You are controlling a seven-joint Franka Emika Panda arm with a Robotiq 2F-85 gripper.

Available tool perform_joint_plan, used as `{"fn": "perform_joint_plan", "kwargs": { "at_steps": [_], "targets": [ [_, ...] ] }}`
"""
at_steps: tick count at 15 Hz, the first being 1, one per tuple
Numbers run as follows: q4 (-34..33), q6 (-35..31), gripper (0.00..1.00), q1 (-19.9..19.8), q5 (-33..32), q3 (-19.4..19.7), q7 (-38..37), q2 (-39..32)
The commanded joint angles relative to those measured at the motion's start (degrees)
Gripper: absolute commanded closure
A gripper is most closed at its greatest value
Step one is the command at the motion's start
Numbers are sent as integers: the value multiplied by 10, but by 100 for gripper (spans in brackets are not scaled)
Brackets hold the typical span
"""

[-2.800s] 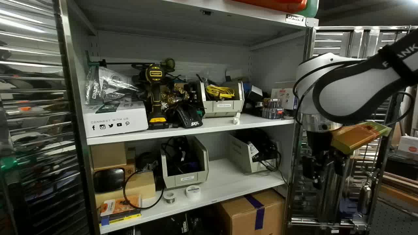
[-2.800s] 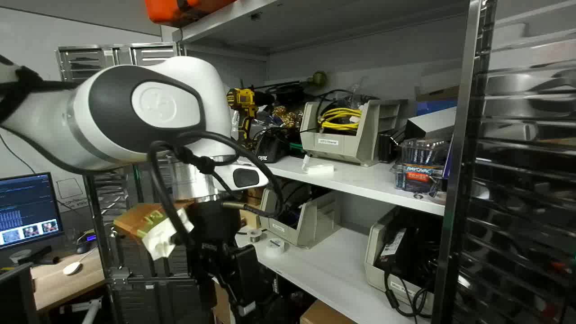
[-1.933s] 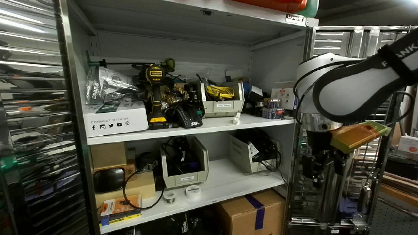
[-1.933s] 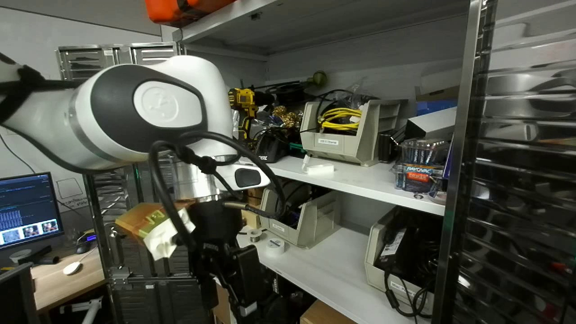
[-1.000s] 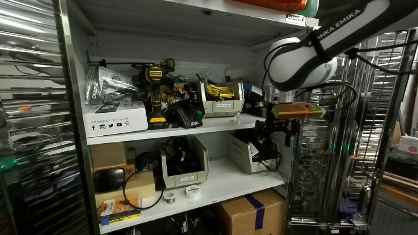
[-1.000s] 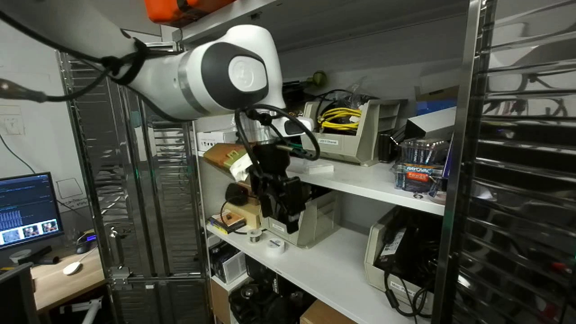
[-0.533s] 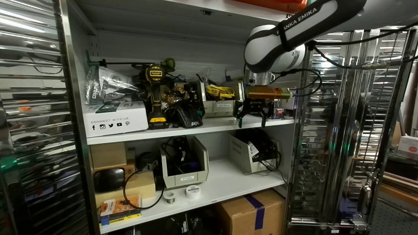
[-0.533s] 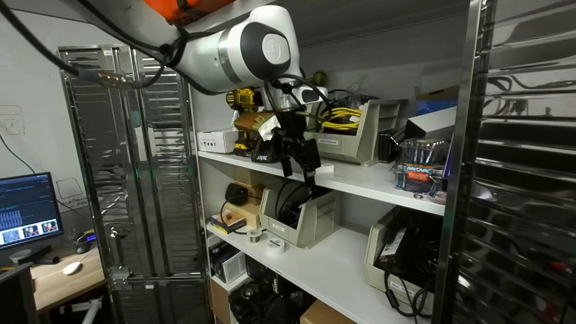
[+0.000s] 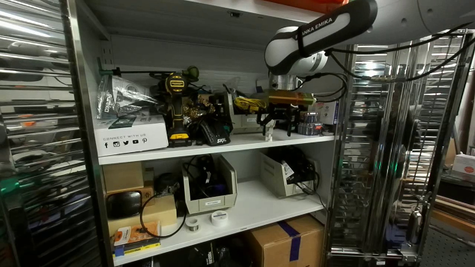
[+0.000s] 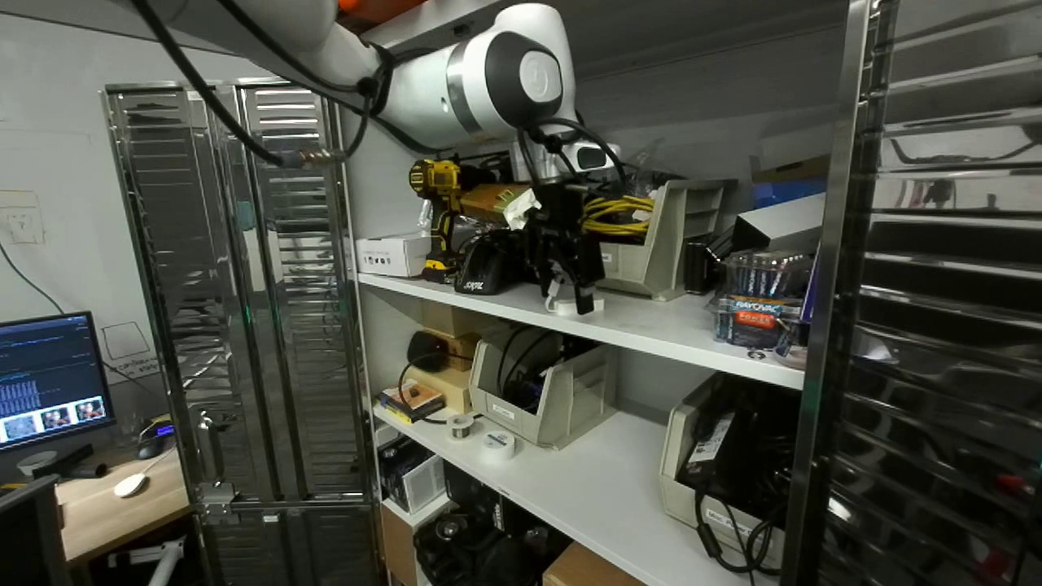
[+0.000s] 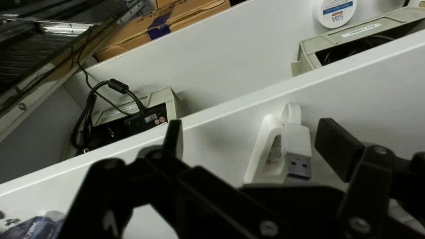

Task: Put the white cable in the storage box

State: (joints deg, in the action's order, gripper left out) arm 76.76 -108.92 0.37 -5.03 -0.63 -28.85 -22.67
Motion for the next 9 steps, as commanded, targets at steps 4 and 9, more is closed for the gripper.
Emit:
{"fn": "perform_joint_plan", "kwargs": {
  "at_steps": [4, 9],
  "targets": [
    [-172, 90, 11, 21, 17, 20, -6, -110],
    [-212, 121, 58, 22, -10, 17, -14, -130]
  ]
}}
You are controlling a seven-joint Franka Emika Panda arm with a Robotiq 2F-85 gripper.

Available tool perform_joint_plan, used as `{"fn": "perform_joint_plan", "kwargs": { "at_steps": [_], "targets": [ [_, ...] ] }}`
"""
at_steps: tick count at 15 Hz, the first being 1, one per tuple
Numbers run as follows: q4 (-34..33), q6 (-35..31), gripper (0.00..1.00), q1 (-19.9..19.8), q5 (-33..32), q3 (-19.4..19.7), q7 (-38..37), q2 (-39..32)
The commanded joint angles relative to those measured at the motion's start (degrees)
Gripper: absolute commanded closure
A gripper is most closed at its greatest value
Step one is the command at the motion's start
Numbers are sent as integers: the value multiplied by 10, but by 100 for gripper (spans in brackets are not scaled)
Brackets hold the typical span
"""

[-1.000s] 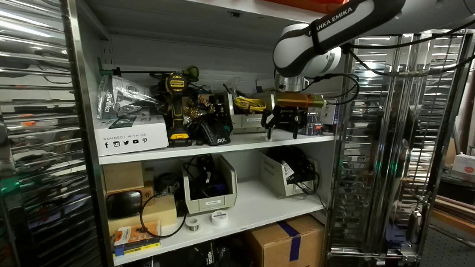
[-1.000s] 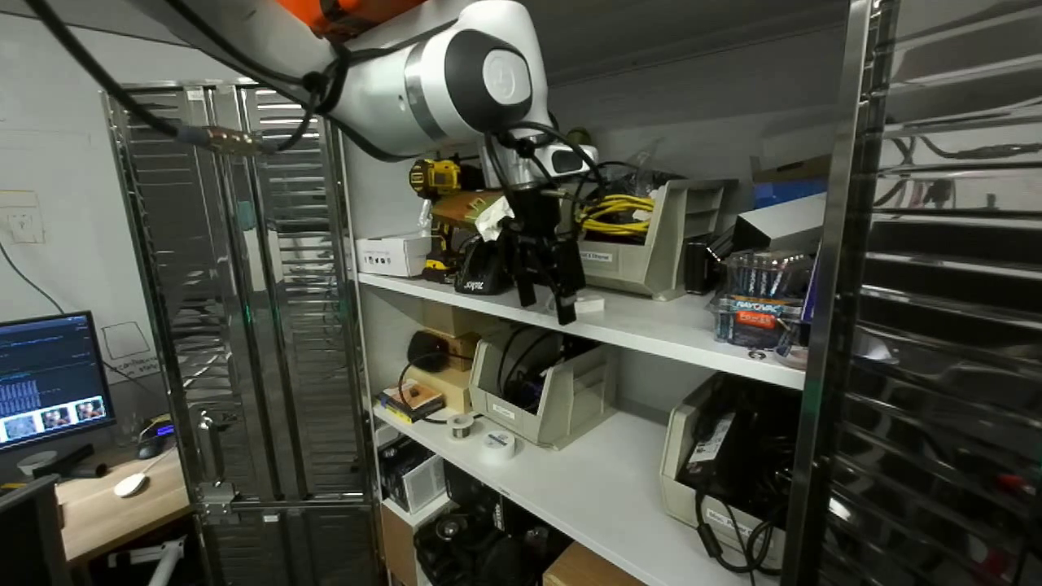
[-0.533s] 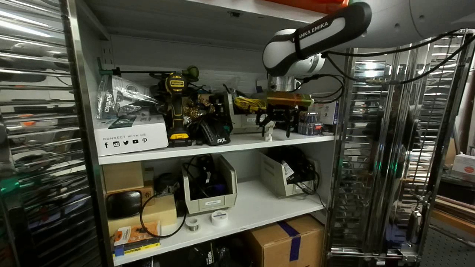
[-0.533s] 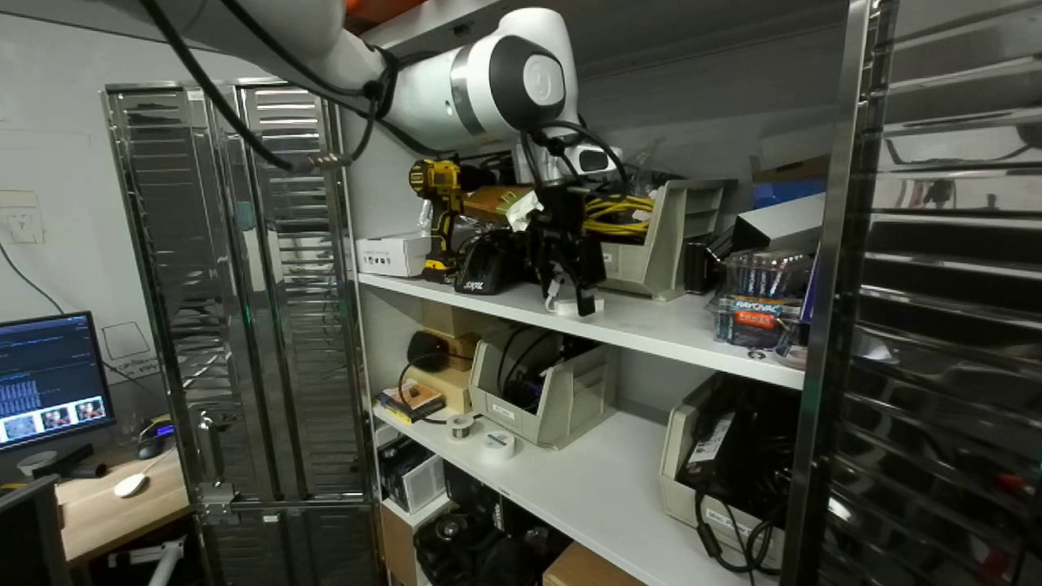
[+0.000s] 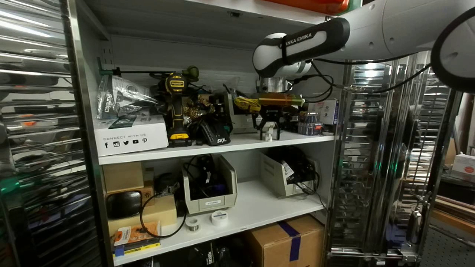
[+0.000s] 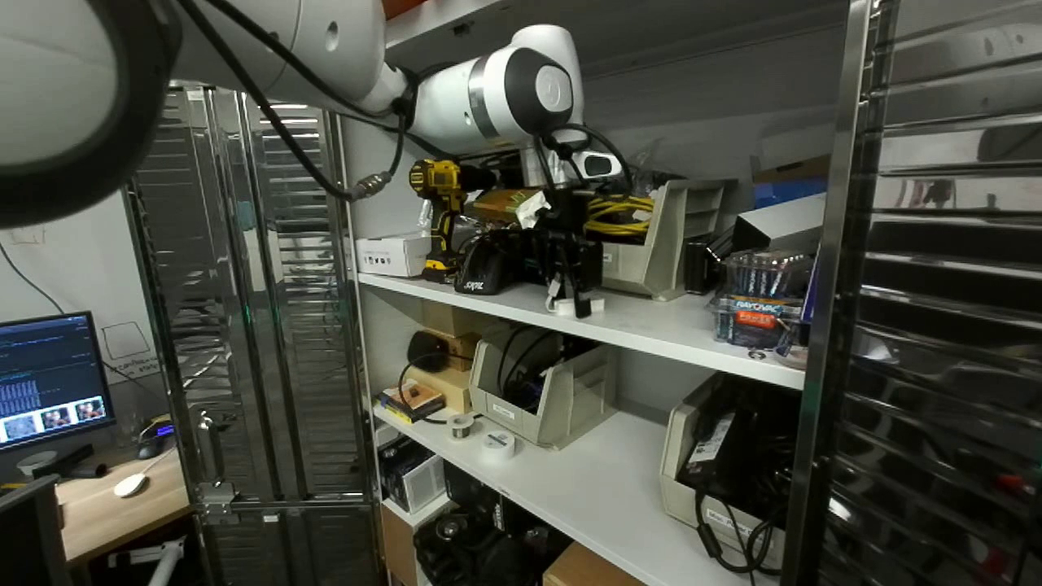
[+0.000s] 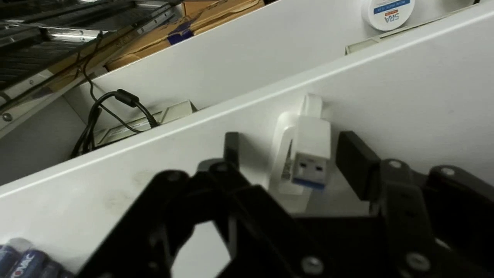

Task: Put the white cable in the storage box

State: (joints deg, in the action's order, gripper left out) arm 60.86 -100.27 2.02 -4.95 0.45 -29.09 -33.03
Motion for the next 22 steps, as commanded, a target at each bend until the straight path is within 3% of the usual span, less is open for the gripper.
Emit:
{"fn": "perform_joint_plan", "kwargs": {
  "at_steps": [1, 5, 8, 11, 16, 17, 19, 22],
  "targets": [
    [-52, 42, 65, 3, -14, 8, -10, -27],
    [-37, 50, 93, 5, -33, 14, -8, -20],
    [21, 26, 88, 13, -63, 15, -8, 17],
    [125, -50, 88, 28, -117, 14, -25, 79],
    [265, -206, 89, 51, -245, 8, -91, 160],
    [292, -232, 89, 70, -257, 27, -101, 176],
    [349, -273, 89, 77, -292, 26, -124, 213],
    [435, -349, 89, 77, -366, 27, -211, 280]
  ]
}}
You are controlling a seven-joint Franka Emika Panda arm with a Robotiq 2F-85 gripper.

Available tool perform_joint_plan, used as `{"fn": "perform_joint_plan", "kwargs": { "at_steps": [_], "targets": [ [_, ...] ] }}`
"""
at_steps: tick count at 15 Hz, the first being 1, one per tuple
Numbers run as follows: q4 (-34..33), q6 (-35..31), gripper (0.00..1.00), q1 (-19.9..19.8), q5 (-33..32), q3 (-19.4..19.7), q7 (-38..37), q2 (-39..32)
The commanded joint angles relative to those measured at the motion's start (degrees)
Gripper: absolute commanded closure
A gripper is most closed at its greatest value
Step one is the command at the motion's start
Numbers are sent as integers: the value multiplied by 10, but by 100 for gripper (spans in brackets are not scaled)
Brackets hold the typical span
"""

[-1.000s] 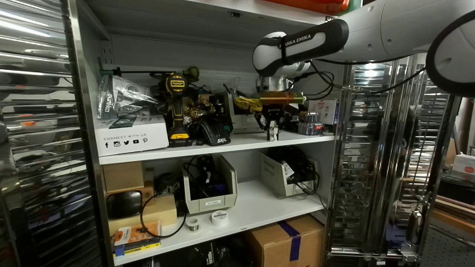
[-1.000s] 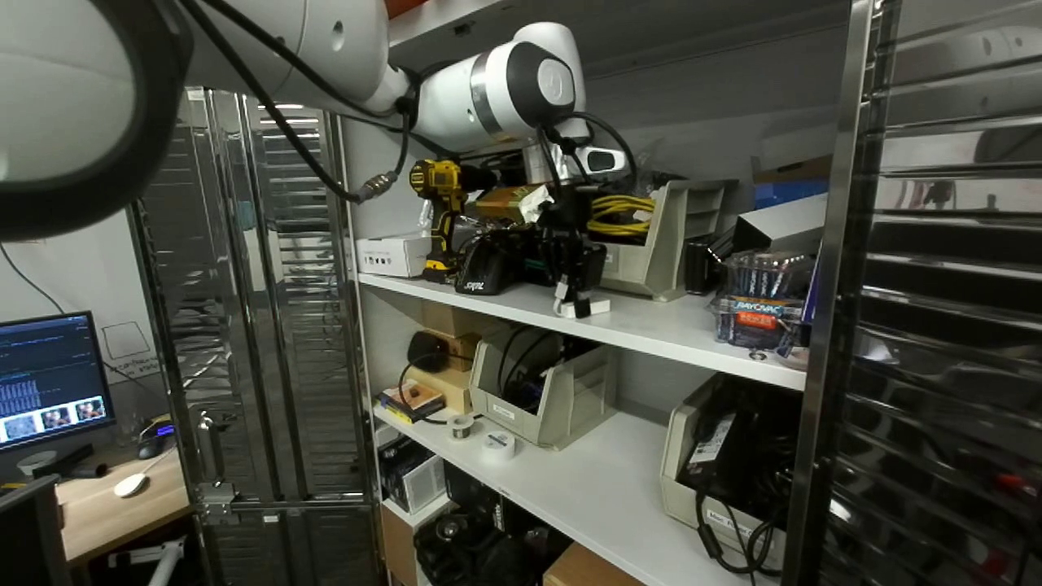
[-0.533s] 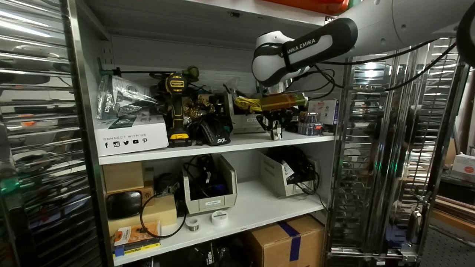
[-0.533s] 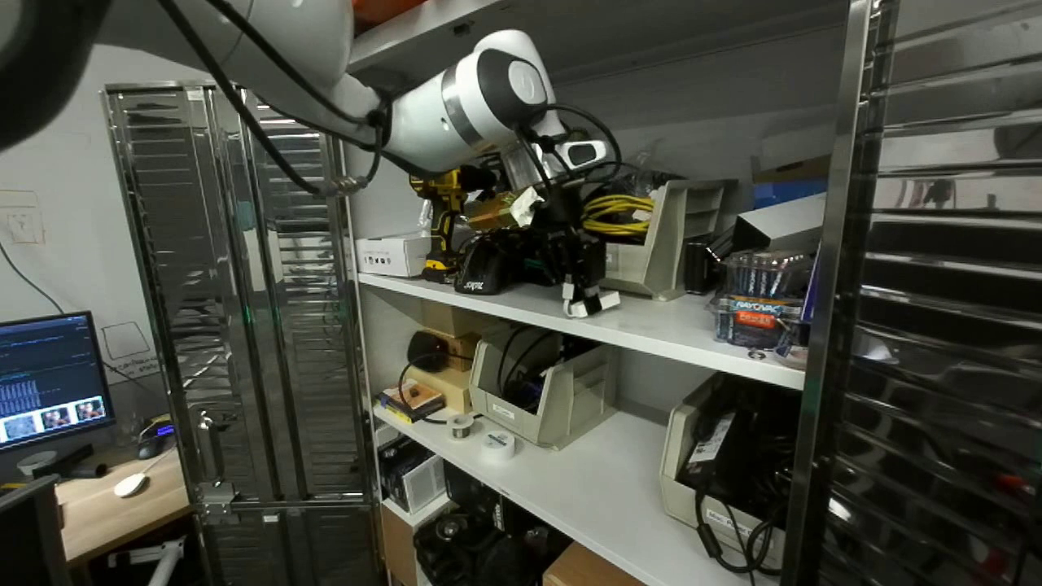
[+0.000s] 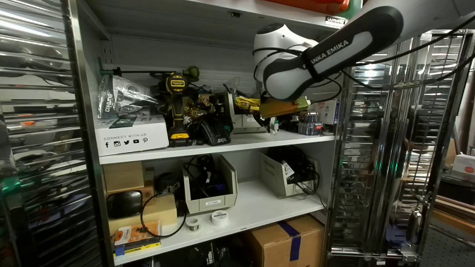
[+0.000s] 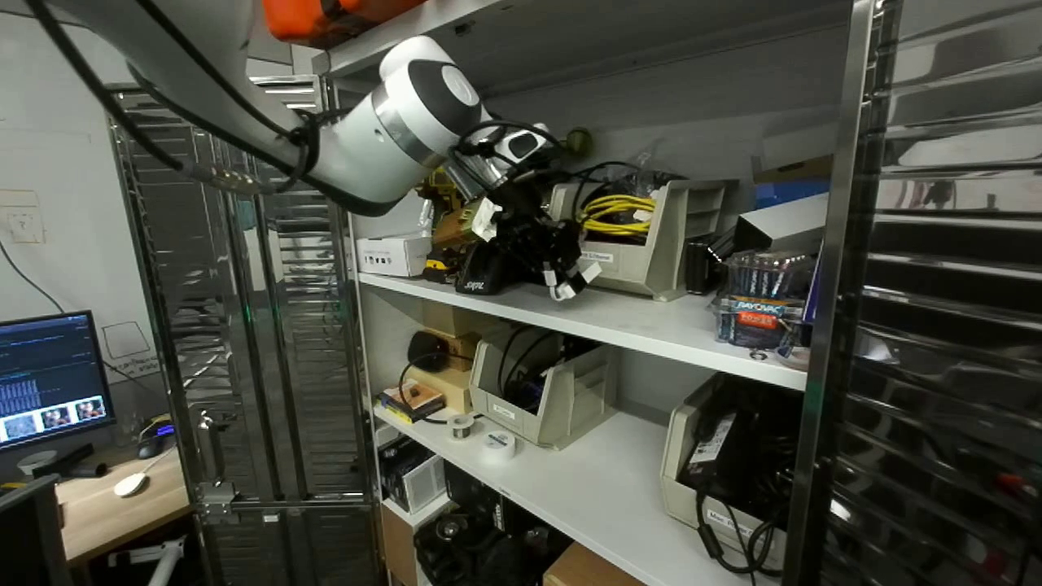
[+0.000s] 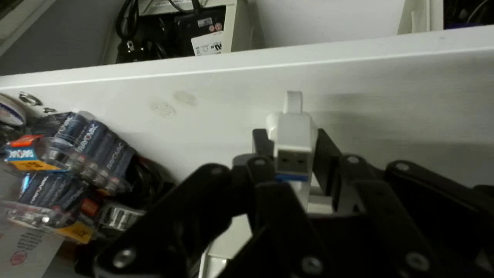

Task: Put the white cable in the storage box

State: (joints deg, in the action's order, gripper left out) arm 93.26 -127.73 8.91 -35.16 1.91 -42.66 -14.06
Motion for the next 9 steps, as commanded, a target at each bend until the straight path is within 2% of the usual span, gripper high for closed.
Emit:
{"fn": "perform_joint_plan", "kwargs": {
  "at_steps": [1, 4, 9],
  "targets": [
    [137, -96, 89, 3, -96, 11, -117, 111],
    [126, -110, 89, -18, -150, 1, -207, 121],
    [15, -86, 89, -29, -145, -11, -261, 46]
  ]
}}
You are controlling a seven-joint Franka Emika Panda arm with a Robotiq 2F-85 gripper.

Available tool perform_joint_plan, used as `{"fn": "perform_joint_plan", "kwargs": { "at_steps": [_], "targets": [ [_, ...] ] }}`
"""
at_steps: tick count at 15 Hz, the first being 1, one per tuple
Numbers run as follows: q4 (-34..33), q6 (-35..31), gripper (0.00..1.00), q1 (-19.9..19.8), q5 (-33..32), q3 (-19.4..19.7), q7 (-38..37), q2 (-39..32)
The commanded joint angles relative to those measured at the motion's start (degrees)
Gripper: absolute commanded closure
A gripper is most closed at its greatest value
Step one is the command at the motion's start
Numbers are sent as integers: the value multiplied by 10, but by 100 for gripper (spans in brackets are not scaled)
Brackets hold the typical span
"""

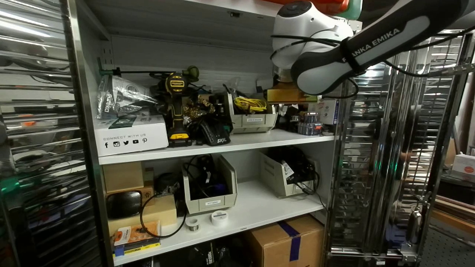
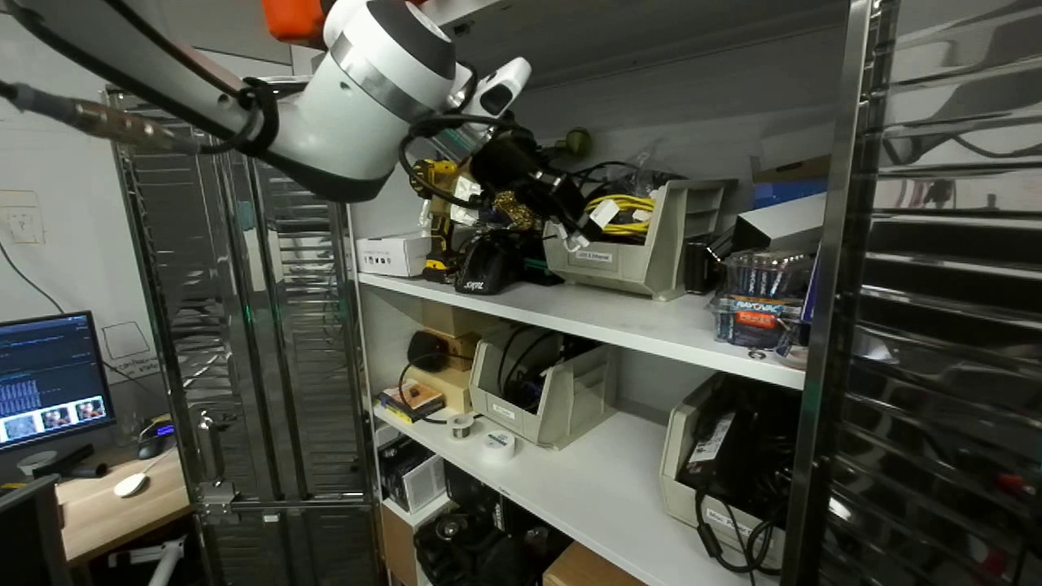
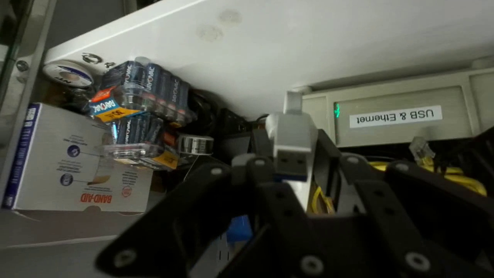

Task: Put the white cable in the storage box

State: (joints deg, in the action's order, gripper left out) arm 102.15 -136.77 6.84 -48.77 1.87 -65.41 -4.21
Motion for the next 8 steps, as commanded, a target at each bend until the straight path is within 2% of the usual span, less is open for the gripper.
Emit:
{"fn": "perform_joint_plan", "kwargs": {
  "at_steps": [1, 8],
  "targets": [
    [-106, 10, 89, -7, -7, -10, -37, -78],
    [-313, 48, 89, 12, 42, 5, -32, -215]
  ]
}}
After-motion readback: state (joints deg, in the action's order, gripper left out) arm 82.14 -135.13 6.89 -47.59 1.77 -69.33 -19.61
